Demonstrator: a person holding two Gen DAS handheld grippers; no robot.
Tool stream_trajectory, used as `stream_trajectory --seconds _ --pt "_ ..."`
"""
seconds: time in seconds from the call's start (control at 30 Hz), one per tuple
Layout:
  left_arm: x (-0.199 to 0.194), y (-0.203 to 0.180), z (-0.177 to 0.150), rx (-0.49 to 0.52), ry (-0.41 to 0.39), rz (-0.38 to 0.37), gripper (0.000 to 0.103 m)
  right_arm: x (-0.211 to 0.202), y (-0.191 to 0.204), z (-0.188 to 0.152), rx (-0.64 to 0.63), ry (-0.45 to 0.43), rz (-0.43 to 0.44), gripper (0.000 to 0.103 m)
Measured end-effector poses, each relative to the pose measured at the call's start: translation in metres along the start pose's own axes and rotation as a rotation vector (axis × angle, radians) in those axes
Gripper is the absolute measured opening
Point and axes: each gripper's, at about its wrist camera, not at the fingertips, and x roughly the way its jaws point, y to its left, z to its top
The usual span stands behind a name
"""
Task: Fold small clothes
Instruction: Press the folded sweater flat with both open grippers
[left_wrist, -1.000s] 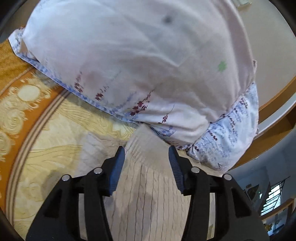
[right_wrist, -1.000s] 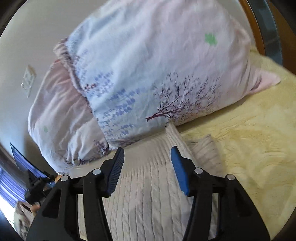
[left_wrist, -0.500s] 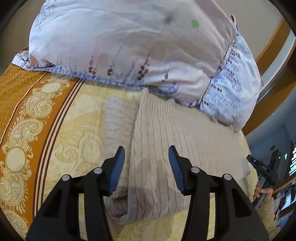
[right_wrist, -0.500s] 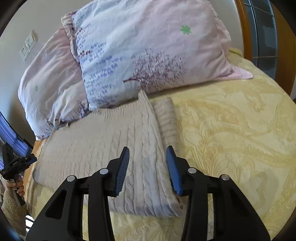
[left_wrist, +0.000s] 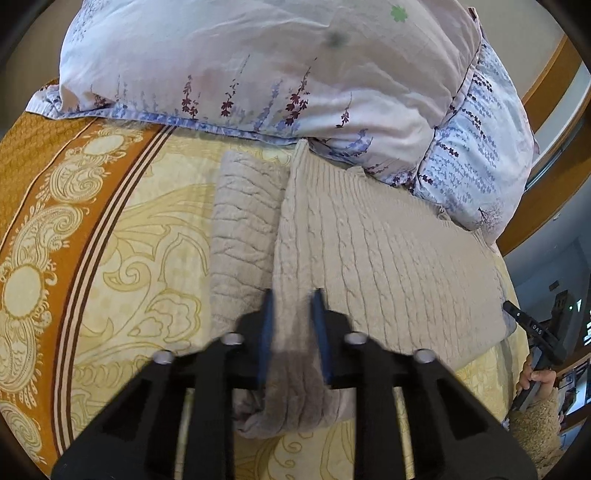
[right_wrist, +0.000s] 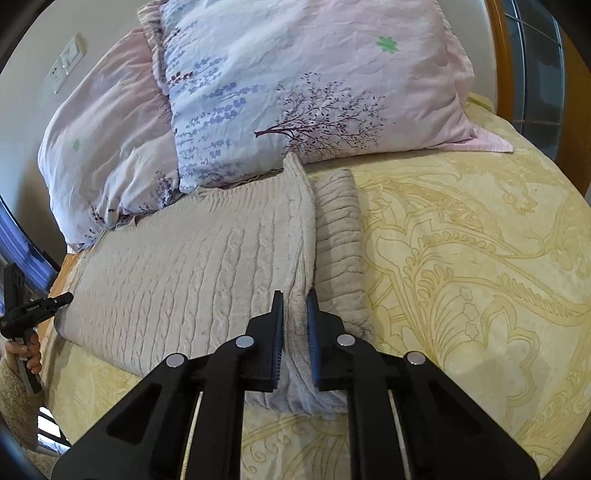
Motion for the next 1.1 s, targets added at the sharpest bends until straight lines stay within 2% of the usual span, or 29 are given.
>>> stream_trajectory --seconds 0.2,0.3,0.5,0.6,0.63,0.67,0.7,0.77,0.8,0.83,0.9,1.0,1.1 --pt "-0.014 0.001 0.001 0.012 -0.009 -0.029 0.007 -0.02 0.001 0.0 0.032 -0.056 0.001 0.011" --pt "-0.017 0.001 -0.001 0.026 -0.003 -0.031 0.007 -0.023 -0.003 -0.006 0.061 -0.04 -0.014 0.011" --pt "-0.004 0.008 -0.006 0.027 0.025 -0.006 0.007 -0.001 -0.011 -0.018 0.094 0.028 -0.11 0.011" --pt "-0.006 0.007 -0.005 0.017 0.015 -0.011 0.011 0.0 -0.004 -0.015 0.068 0.031 -0.151 0.011" --pt "-0.008 0.007 -0.005 0.017 0.006 -0.01 0.011 0.0 -0.001 -0.014 0.056 0.035 -0.163 0.015" --pt "-0.011 0.006 -0.005 0.018 -0.006 -0.004 0.017 -0.002 0.002 -0.012 0.049 0.026 -0.173 0.017" --pt "-0.017 0.005 -0.004 0.02 -0.028 0.003 0.03 -0.004 0.005 -0.011 0.047 0.017 -0.184 0.02" --pt "-0.027 0.0 -0.002 0.023 -0.081 0.006 0.045 -0.012 0.014 -0.007 0.027 -0.038 -0.218 0.03" --pt "-0.033 -0.005 -0.001 0.033 -0.108 0.01 0.049 -0.015 0.022 -0.005 0.006 -0.065 -0.226 0.043" --pt "-0.036 -0.011 0.0 0.048 -0.126 0.003 0.051 -0.016 0.029 -0.004 -0.016 -0.081 -0.218 0.049" --pt "-0.039 -0.023 0.001 0.074 -0.149 -0.01 0.06 -0.01 0.05 -0.001 -0.081 -0.089 -0.175 0.049" --pt "-0.031 -0.044 0.001 0.114 -0.138 -0.038 0.061 0.007 0.079 0.0 -0.16 -0.065 -0.124 0.049" --pt "-0.016 -0.058 -0.001 0.151 -0.11 -0.032 0.061 0.03 0.104 -0.001 -0.215 -0.02 -0.089 0.049"
